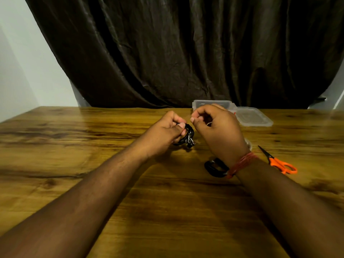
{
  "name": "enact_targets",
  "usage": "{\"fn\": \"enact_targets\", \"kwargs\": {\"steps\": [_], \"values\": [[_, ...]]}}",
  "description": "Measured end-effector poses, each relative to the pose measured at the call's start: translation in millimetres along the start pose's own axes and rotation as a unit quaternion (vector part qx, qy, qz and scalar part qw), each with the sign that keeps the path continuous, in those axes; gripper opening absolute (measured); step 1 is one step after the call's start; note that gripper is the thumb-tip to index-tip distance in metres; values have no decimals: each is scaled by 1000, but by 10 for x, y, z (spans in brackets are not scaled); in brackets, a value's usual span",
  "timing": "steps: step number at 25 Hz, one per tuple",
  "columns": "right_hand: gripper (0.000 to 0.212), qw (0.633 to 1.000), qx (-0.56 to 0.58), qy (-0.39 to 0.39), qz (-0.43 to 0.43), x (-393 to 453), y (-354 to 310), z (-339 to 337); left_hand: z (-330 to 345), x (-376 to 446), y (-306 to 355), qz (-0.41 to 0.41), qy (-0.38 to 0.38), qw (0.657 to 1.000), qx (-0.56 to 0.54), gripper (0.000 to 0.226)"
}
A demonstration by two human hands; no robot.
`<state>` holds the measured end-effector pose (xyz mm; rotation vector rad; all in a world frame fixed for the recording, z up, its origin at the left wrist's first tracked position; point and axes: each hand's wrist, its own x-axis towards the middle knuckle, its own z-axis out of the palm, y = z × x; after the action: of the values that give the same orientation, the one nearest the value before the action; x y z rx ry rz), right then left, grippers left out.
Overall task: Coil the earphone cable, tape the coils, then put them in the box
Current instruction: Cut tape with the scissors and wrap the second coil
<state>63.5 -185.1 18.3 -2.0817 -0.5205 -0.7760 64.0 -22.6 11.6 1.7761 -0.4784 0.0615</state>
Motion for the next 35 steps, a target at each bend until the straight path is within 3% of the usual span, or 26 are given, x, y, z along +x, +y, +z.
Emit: {"fn": "enact_targets", "kwargs": {"steps": [6,11,22,25,29,31,35], "values": [[2,994,81,-70,2,-48,18,105,25,-2,-5,-11,25,998,-55,19],[6,992,32,-65,-101,-85,35,172,40,-15,9,-32,54,995,-79,23],[4,990,-36,-77,-117,-5,96,32,-23,-61,78,-74,-4,965,-252,15],[3,989,-31,-83,-118,4,120,29,-32,-51,59,-87,-5,969,-233,19],[4,998,46,-38,-15,32,138,-15,2,-34,38,-91,30,976,-197,18],[4,1000,13,-17,-21,46,141,-44,20,-30,29,-90,50,978,-180,18],[6,987,-117,-44,-99,35,129,-10,69,-21,1,-84,59,984,-145,18]]}}
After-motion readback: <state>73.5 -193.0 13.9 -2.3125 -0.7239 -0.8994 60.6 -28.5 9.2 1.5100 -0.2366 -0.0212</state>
